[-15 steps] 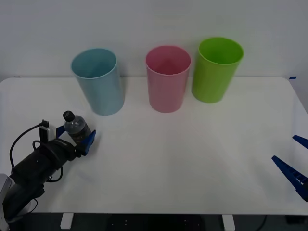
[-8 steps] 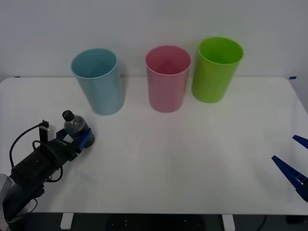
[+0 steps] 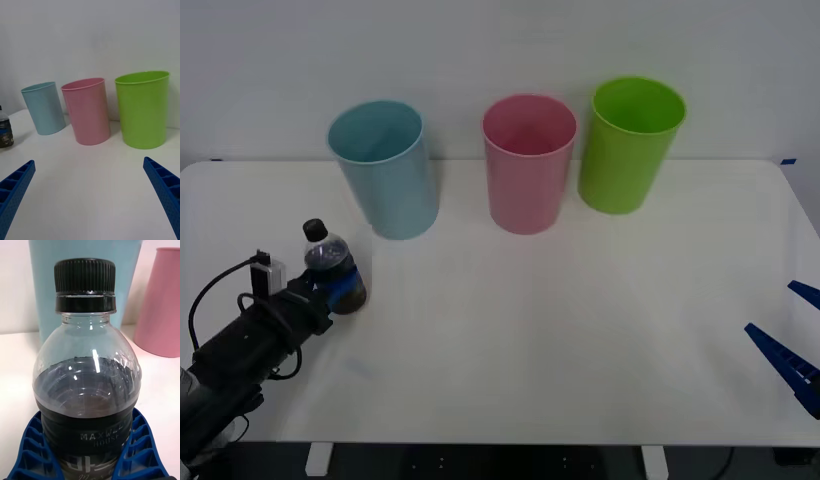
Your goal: Grasp the object on the table and drop it into the matching bin: aluminum can to the light blue bin, PET bottle to the pink bin.
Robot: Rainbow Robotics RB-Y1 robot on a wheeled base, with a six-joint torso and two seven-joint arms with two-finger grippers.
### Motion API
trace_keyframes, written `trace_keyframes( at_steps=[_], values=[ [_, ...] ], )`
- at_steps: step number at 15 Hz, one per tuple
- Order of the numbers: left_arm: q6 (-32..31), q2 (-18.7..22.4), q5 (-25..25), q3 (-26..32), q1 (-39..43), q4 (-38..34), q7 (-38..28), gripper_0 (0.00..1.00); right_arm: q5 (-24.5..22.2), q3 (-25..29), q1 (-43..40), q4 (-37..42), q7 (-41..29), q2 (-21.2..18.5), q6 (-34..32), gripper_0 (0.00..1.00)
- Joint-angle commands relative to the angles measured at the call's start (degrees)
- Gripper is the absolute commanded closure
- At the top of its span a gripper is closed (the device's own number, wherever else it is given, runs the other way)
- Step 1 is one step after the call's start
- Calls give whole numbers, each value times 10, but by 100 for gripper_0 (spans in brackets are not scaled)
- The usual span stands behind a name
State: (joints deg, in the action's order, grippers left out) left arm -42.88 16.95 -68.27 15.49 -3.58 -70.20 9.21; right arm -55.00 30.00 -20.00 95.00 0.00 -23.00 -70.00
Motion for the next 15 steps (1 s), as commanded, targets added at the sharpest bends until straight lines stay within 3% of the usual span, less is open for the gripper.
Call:
trace_keyframes(
  at_steps=[1,8,12,15],
  values=[
    [0,8,17,1,33,-46,-10,100,0,0,0,0,0,0,0,0],
    [11,10,75,20,121,-186,-45,100,0,0,0,0,0,0,0,0],
    [14,10,78,31,150,-284,-147,100,0,0,0,0,0,0,0,0],
    [15,10,78,17,134,-318,-195,100,0,0,0,0,0,0,0,0]
  ],
)
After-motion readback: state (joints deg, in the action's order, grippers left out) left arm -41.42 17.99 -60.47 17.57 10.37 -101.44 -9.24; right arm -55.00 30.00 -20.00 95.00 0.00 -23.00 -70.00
